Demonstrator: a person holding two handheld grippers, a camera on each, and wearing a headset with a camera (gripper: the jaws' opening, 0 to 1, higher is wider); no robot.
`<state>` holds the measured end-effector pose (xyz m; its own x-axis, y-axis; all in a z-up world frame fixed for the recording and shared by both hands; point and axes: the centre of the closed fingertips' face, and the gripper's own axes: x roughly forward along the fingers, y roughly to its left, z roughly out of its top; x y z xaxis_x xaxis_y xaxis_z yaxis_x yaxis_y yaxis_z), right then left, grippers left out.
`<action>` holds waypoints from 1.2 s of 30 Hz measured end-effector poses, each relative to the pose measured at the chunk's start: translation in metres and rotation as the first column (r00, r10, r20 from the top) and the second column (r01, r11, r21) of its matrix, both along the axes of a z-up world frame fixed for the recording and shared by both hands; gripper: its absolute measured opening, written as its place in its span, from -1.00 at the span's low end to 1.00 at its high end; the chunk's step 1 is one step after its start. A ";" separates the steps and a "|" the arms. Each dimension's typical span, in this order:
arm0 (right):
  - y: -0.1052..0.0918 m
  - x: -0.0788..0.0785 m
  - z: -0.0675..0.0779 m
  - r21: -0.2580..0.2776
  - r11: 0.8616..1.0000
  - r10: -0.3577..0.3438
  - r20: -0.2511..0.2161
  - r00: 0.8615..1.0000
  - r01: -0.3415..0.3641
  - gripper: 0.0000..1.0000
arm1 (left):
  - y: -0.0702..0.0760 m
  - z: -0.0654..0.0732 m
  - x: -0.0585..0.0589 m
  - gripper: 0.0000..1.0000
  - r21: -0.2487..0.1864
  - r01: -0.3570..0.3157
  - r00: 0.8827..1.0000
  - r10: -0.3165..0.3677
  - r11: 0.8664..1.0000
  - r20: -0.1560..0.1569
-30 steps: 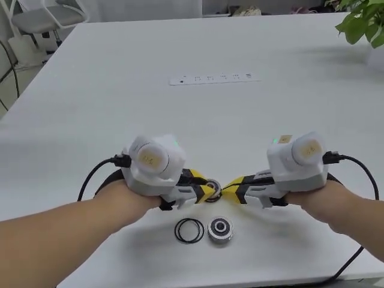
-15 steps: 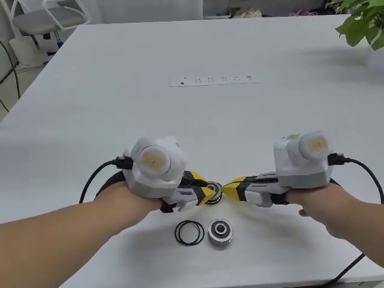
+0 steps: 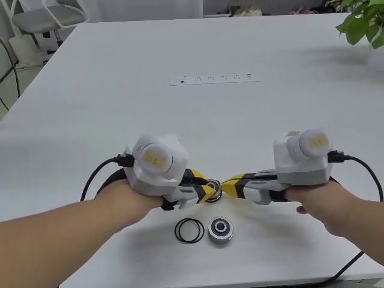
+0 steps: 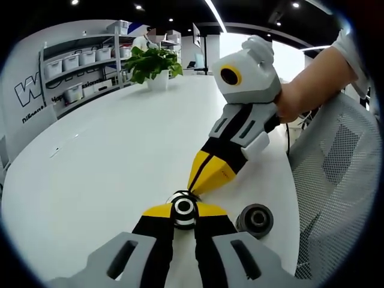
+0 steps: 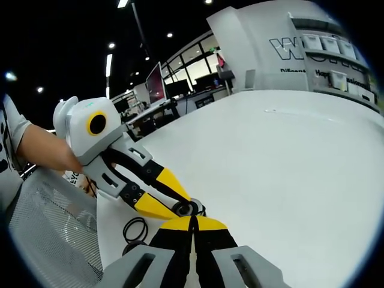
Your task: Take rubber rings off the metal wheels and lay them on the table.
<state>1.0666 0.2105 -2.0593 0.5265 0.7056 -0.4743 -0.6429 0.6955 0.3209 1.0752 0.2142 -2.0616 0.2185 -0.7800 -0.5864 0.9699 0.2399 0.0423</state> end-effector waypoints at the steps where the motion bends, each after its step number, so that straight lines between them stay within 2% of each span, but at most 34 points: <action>1: 0.002 0.000 0.000 -0.009 1.000 0.008 0.008 1.000 -0.008 -1.00 | 0.000 0.000 0.000 -0.86 0.000 0.000 1.000 0.000 1.000 0.000; 2: 0.003 0.000 0.001 -0.033 0.999 0.024 0.032 0.999 -0.023 -1.00 | 0.000 0.000 0.000 -0.86 0.000 0.001 1.000 -0.001 1.000 -0.002; 8: 0.001 0.003 0.000 -0.022 0.999 0.033 0.030 0.999 -0.033 -1.00 | 0.000 0.000 0.000 -0.86 0.000 0.003 1.000 -0.003 1.000 -0.001; 21: 0.006 0.002 0.000 -0.052 0.997 0.066 0.062 0.996 -0.063 -1.00 | 0.000 0.000 -0.001 -0.86 0.003 0.008 1.000 -0.008 1.000 -0.001; 30: 0.008 0.001 0.005 -0.030 0.997 0.075 0.068 0.995 -0.073 -1.00 | 0.000 0.000 0.000 -0.86 0.006 0.012 1.000 -0.012 1.000 0.001; 32: 0.011 -0.001 0.010 -0.001 0.996 0.085 0.073 0.994 -0.085 -1.00 | 0.000 0.000 0.000 -0.86 0.005 0.011 1.000 -0.011 1.000 0.000; 36: 0.011 -0.001 0.010 -0.007 0.996 0.087 0.077 0.993 -0.086 -1.00 | 0.000 0.000 0.000 -0.86 0.003 0.010 1.000 -0.010 1.000 0.000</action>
